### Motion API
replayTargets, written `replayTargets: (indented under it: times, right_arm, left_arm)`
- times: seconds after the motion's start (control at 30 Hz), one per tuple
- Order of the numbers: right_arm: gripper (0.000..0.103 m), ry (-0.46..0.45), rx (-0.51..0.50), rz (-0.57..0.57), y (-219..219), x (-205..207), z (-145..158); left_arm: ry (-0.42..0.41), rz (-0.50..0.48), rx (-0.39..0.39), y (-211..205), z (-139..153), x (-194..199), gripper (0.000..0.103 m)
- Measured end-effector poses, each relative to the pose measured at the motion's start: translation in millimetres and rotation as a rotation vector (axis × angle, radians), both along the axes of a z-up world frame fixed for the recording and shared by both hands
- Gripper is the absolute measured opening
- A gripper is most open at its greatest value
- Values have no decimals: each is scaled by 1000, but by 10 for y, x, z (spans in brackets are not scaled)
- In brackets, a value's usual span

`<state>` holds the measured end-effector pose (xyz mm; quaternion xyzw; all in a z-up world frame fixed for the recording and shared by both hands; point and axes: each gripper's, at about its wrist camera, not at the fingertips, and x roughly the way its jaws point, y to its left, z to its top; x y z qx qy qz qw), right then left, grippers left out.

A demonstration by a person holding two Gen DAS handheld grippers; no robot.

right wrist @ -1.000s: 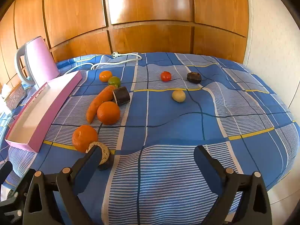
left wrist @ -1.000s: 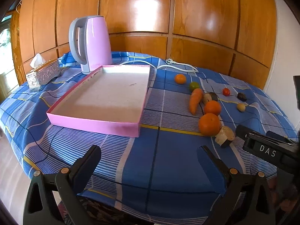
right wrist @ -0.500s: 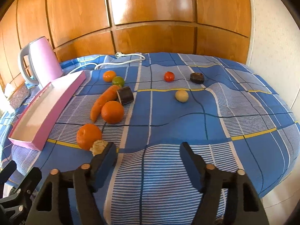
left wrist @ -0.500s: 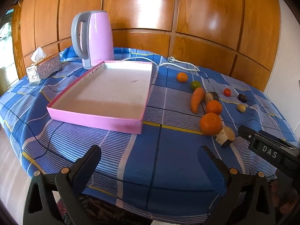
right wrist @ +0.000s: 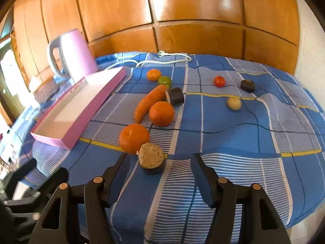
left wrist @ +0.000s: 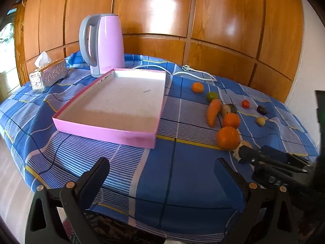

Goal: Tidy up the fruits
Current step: 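Grasp the dark round roll with the beige face using the right gripper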

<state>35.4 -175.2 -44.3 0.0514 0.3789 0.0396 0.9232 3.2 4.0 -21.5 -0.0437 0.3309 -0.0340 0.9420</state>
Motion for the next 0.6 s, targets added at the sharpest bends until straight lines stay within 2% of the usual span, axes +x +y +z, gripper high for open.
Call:
replayTargets:
  times: [0.17,0.23,0.3,0.4,0.47,0.6]
  right_arm:
    - [46,48,-31,9,35,153,-112]
    - [37,40,-38,26,58,129,-100]
    - [36,38,-61,38,95,108,-105]
    - [35,53,-33,36,52,114,-124]
    - [31,50,-40,15,34,117,-111]
    - [30,41,-41,-62,-106,132,-90]
  left_arm:
    - [11,6,-11,22,-8,25,102]
    - [19,5,-18,26,-19,40,97]
    - [29,1,-20,19,-30,53,96]
    - [22,-26,-7,-23,-29,41,95]
    - [17,-37,9,-56,-25,37,92]
    - [24,-50,23,-82,-46,51,84]
